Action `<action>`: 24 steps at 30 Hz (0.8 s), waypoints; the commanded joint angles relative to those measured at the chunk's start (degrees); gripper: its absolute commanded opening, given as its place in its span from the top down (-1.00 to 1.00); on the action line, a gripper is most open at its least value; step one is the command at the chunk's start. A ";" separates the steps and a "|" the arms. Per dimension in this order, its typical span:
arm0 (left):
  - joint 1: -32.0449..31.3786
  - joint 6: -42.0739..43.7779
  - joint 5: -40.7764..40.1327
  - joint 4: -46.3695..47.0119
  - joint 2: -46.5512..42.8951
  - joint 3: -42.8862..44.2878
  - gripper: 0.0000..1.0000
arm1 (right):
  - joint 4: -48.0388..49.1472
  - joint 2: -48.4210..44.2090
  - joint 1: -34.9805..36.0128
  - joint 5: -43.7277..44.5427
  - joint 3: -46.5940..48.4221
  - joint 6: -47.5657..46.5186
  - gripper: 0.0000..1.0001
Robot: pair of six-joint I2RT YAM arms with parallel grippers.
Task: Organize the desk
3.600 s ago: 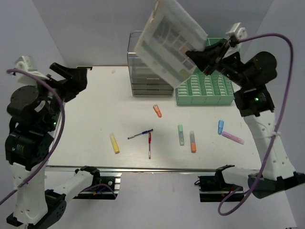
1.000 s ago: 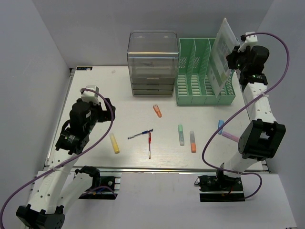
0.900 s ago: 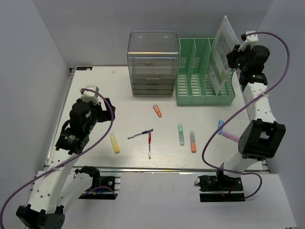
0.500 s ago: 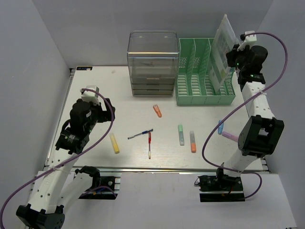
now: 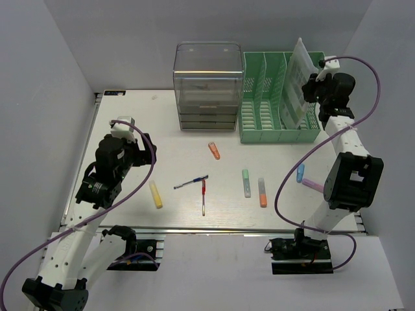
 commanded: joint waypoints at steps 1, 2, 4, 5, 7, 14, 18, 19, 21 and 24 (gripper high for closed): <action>0.23 -0.23 0.76 0.29 -0.20 1.57 -0.96 | 4.71 -0.94 0.07 -0.71 -1.12 -2.08 0.32; 0.23 -0.14 0.76 0.12 -0.20 1.49 -0.96 | 4.45 -1.03 0.08 -1.23 -1.38 -2.17 0.16; 0.23 -0.14 0.85 0.03 -0.20 1.66 -0.96 | 3.93 -1.21 -0.10 -1.76 -1.82 -2.52 -0.34; 0.23 -0.05 0.94 -0.06 -0.11 1.75 -0.96 | 3.66 -1.64 -0.01 -1.94 -2.09 -2.69 -0.47; 0.23 -0.05 1.20 -0.24 -0.20 1.84 -0.96 | 3.48 -2.61 -0.19 -2.12 -2.79 -2.96 -0.78; 0.23 -1.10 5.15 0.03 0.68 2.54 -0.96 | -0.99 -9.46 -0.89 -0.45 -2.27 -3.84 -0.78; 0.23 -1.98 7.35 0.55 1.91 4.03 -0.96 | -4.76 -14.91 -1.86 3.85 -0.42 -5.15 -0.78; 0.23 -2.42 9.79 0.73 2.17 4.21 -0.96 | -5.65 -16.57 -2.47 5.17 0.97 -5.24 -0.78; 0.23 -2.77 10.69 1.61 2.61 4.91 -0.96 | -7.49 -19.29 -3.17 5.35 2.30 -5.42 -0.78; 0.23 -3.83 13.23 2.75 4.02 5.70 -0.96 | -10.31 -24.73 -4.23 1.24 1.79 -5.07 -0.78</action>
